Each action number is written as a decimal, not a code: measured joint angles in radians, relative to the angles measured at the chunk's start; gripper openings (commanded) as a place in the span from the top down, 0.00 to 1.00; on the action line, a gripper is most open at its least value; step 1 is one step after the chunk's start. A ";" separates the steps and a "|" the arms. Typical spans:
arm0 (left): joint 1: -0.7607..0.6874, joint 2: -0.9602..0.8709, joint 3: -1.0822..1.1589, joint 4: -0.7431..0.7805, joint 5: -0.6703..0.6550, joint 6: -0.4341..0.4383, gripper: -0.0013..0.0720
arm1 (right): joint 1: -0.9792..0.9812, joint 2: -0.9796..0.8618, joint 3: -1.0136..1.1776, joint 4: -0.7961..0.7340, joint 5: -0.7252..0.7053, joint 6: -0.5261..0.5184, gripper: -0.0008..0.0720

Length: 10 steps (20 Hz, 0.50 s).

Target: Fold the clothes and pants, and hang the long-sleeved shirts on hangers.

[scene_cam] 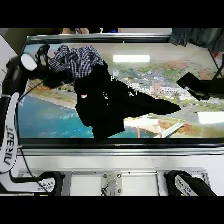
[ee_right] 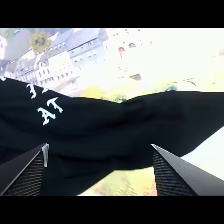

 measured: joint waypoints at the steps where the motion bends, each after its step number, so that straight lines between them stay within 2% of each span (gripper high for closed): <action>1: 0.010 0.041 -0.112 0.003 0.013 -0.008 0.07 | -0.002 0.032 -0.007 -0.004 -0.011 -0.011 0.00; 6: 0.025 0.147 -0.550 -0.114 0.173 -0.037 0.07 | -0.006 0.127 -0.028 -0.008 -0.041 -0.037 0.00; 10: -0.021 0.117 -0.665 -0.214 0.261 -0.042 0.07 | -0.006 0.145 -0.032 0.001 -0.045 -0.043 0.00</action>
